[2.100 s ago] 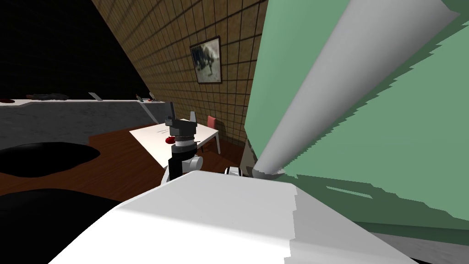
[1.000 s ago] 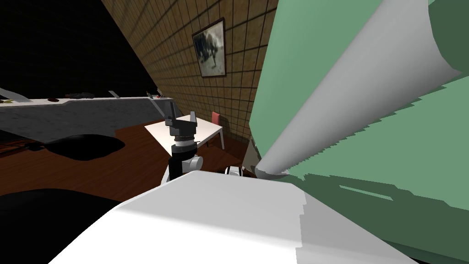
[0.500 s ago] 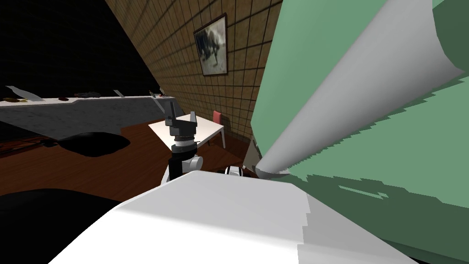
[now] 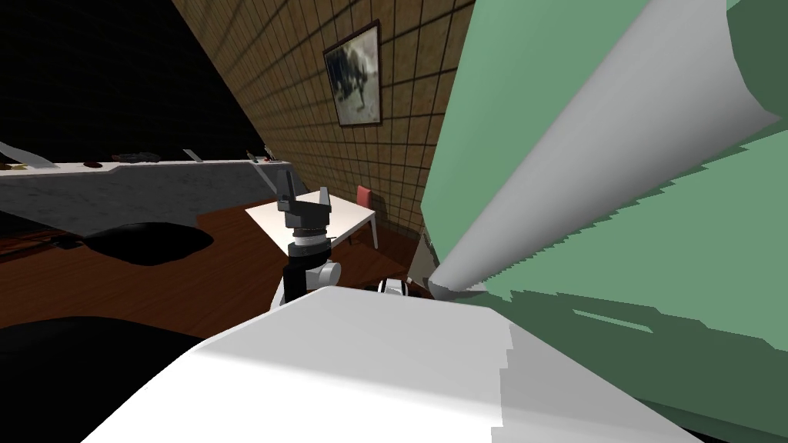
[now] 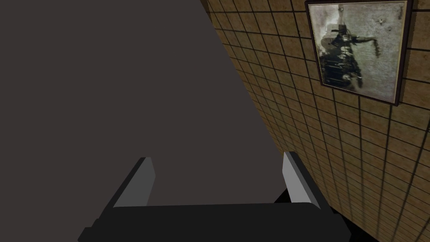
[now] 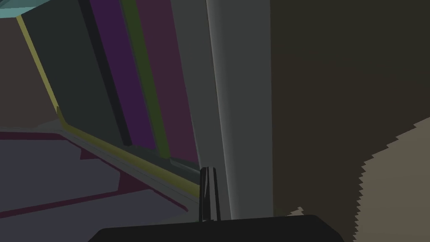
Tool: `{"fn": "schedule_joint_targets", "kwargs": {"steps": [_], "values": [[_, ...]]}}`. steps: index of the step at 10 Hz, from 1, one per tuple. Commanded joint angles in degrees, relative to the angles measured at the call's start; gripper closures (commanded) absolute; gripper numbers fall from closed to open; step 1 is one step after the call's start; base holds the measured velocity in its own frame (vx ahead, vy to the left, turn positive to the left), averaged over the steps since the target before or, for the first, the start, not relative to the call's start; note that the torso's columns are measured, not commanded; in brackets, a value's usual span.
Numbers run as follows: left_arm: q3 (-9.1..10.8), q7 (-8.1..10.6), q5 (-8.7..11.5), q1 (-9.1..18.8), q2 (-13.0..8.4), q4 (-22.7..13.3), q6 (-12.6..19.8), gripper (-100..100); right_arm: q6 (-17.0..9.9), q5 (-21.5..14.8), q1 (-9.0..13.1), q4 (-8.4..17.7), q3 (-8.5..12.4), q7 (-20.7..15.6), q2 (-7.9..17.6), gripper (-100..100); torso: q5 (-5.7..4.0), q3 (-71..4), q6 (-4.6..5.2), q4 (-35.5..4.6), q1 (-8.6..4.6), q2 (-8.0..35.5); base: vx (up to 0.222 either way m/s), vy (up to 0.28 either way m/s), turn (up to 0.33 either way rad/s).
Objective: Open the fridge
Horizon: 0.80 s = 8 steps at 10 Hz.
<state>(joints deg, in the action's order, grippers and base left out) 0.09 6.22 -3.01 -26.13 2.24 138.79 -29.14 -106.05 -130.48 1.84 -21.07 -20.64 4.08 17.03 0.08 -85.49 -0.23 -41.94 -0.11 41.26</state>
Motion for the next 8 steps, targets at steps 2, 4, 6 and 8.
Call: {"fn": "schedule_joint_targets", "kwargs": {"steps": [2,4,6,8], "values": [[-0.01,0.00,0.0,0.0,0.0,0.0,0.0,0,-1.4,1.6,-1.8,-2.4,-3.8,-1.0,-0.1,100,-0.23,0.1,-0.08,0.2,-0.01,-0.4,0.017,-0.022,-0.015],[0.00,0.00,0.0,0.0,0.0,0.0,0.0,0,-2.5,2.8,-2.3,-6.5,-5.7,-1.0,-0.4,100,-0.42,0.1,-0.03,0.4,-0.35,-0.6,0.047,-0.032,-0.078],[0.00,0.00,0.0,0.0,0.0,0.0,0.0,0,-2.5,2.8,-2.3,-6.8,-5.7,-1.0,-0.4,100,-0.28,-0.2,-0.08,0.4,-0.13,-0.7,0.007,0.007,0.013],[-0.01,0.00,0.0,0.0,0.0,0.0,0.0,0,-2.5,2.8,-2.3,-3.3,-5.7,-1.0,-0.4,100,-0.14,-0.2,-0.04,0.4,0.02,-0.7,-0.007,0.004,-0.003]]}}
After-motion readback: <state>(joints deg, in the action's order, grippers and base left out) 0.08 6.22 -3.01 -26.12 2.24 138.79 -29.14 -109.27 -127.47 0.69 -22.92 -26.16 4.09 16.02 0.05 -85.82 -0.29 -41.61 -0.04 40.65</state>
